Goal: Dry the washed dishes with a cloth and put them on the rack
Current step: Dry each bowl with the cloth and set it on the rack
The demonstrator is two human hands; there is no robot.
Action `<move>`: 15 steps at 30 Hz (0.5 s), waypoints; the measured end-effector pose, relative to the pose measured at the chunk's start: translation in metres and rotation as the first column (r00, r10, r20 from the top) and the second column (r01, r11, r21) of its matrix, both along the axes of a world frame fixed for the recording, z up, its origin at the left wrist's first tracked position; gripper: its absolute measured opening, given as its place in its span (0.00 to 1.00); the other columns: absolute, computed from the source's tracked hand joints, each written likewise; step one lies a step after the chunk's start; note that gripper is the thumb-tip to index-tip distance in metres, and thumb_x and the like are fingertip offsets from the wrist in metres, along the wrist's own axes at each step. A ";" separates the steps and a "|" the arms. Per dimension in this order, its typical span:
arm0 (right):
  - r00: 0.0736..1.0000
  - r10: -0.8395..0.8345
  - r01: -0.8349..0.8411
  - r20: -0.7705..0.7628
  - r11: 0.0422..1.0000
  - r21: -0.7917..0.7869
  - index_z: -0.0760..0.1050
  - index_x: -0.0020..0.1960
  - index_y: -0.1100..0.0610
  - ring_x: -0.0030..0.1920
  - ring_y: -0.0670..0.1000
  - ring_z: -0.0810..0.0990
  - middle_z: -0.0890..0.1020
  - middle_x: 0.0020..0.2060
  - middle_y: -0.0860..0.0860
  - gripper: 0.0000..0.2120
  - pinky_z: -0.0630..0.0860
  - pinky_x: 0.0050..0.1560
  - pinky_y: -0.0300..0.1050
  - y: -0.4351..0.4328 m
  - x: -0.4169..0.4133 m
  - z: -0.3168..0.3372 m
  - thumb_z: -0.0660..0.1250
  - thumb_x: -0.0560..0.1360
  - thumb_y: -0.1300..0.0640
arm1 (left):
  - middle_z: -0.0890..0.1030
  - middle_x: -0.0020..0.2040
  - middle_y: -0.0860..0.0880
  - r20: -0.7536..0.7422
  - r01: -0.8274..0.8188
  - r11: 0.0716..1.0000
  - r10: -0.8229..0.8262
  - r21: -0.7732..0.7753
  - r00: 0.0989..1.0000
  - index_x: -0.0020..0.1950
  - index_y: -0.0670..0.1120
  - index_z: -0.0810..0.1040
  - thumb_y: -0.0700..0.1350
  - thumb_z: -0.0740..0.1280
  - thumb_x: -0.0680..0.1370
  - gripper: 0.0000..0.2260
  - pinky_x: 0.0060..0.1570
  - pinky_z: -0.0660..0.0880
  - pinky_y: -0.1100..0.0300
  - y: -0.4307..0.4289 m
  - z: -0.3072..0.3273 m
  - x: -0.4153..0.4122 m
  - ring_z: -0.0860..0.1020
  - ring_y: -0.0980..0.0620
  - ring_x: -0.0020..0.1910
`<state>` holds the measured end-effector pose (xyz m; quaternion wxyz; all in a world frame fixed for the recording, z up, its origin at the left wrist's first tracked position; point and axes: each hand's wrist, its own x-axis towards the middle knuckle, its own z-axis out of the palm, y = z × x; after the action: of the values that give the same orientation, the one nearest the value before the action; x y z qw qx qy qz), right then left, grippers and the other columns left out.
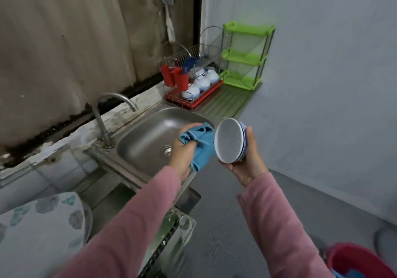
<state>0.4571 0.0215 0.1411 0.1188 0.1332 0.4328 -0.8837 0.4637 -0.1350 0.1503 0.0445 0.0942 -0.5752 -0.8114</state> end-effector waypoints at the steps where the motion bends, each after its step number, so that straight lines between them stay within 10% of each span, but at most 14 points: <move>1: 1.000 -0.028 0.028 -0.011 1.000 0.007 0.76 0.64 0.50 0.57 0.54 0.82 0.82 0.60 0.55 0.28 0.80 0.53 0.53 0.018 -0.013 0.002 0.65 0.72 0.34 | 0.84 0.51 0.47 -0.024 0.023 1.000 -0.023 -0.003 0.999 0.55 0.46 0.78 0.29 0.63 0.78 0.15 0.48 0.81 0.52 0.018 0.002 -0.017 0.83 0.49 0.48; 8: 0.995 -0.088 0.096 -0.053 0.983 0.155 0.77 0.57 0.47 0.50 0.51 0.80 0.82 0.52 0.51 0.19 0.78 0.50 0.51 0.150 -0.107 0.025 0.63 0.75 0.36 | 0.83 0.49 0.46 -0.029 0.074 0.996 -0.073 0.053 0.997 0.53 0.47 0.79 0.29 0.61 0.78 0.15 0.47 0.80 0.53 0.148 0.018 -0.131 0.82 0.48 0.46; 15: 0.996 -0.053 0.069 -0.074 0.972 0.226 0.69 0.71 0.49 0.54 0.51 0.79 0.78 0.63 0.53 0.42 0.80 0.39 0.45 0.219 -0.203 0.034 0.70 0.61 0.31 | 0.82 0.40 0.46 -0.007 0.071 0.969 -0.072 0.238 0.997 0.49 0.46 0.77 0.38 0.54 0.80 0.12 0.42 0.74 0.56 0.220 0.029 -0.206 0.78 0.48 0.40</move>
<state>0.2540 0.2400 0.1747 0.0609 0.1293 0.5309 -0.8353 0.2574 0.0847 0.1788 0.0032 0.0786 -0.4766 -0.8756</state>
